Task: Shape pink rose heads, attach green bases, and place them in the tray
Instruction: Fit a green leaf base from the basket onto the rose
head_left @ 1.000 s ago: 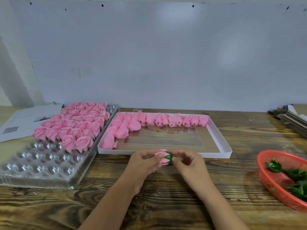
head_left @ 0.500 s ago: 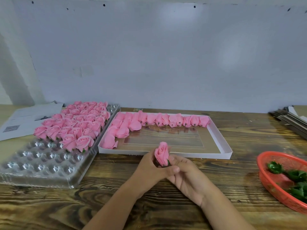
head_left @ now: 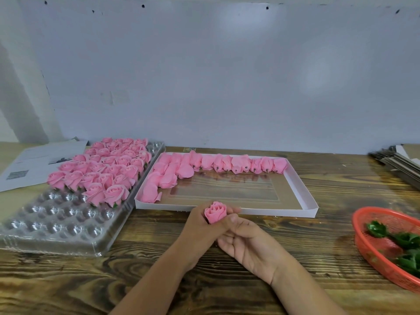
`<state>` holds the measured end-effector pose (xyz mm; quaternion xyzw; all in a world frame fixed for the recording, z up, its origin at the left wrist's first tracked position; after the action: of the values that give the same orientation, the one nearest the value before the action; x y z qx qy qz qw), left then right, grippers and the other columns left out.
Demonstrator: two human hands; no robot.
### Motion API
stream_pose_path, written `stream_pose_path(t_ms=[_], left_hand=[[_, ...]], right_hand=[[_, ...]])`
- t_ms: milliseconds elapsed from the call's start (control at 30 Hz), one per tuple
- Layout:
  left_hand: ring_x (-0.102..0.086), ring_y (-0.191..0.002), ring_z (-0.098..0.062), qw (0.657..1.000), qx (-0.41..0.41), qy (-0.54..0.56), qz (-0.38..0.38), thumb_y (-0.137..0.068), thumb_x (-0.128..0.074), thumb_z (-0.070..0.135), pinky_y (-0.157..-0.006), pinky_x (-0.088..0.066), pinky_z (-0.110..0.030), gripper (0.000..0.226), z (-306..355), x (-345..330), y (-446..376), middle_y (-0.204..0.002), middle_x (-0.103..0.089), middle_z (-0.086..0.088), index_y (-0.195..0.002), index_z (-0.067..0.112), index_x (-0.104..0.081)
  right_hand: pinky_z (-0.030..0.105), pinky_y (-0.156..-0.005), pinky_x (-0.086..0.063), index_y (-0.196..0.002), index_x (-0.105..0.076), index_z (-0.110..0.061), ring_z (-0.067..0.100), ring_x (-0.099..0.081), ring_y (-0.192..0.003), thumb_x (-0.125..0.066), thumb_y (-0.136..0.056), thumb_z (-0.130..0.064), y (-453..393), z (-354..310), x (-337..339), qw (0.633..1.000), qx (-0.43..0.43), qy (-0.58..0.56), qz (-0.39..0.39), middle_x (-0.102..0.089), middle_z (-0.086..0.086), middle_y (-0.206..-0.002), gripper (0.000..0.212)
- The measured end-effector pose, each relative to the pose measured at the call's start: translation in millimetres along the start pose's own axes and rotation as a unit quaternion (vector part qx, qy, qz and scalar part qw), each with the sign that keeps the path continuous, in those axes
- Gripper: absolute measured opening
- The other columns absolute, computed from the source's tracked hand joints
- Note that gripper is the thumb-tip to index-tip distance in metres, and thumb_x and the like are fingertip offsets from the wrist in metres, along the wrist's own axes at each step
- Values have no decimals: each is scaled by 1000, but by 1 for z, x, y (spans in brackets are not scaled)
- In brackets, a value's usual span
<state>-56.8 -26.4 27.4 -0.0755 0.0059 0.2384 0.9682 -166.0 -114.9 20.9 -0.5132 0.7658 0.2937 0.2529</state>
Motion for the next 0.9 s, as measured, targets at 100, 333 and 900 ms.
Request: stream_pose_path(t_ms=[100, 333, 900], left_hand=[[-72, -105, -17, 1000, 2, -11, -5, -84, -81, 20, -85, -57, -23, 27, 1, 3, -1, -109, -77, -2, -110, 15, -76], [-69, -105, -5, 989, -38, -142, -2, -76, -87, 20, -90, -53, -19, 49, -2, 10, 0, -109, -74, 12, -118, 35, -68], [-69, -96, -1, 948, -60, -311, -1, -75, -86, 29, -85, -56, -20, 41, 30, 65, 35, -103, -73, 20, -109, 44, -68]], right_hand=[[27, -81, -60, -111, -75, -2, 20, -72, -95, -66, -86, -12, -1, -1, 2, 1000, 8, 1, 5, -70, 21, -116, 28], [27, -76, -59, -115, -72, 2, 20, -63, -90, -64, -89, -14, -4, -1, 6, 999, -4, -38, 29, -65, 21, -115, 32], [30, -65, -61, -115, -65, -1, 28, -71, -76, -67, -87, -22, -6, 4, 7, 998, -39, 44, 8, -69, 28, -101, 35]])
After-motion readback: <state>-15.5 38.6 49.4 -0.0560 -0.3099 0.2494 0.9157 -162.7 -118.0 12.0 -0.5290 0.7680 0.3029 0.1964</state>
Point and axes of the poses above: each hand's wrist, its own y-axis away from the middle knuckle, its own x-axis out of the back of the hand, z = x × y, the point moved 1 cm from there along -y, towards the middle knuckle
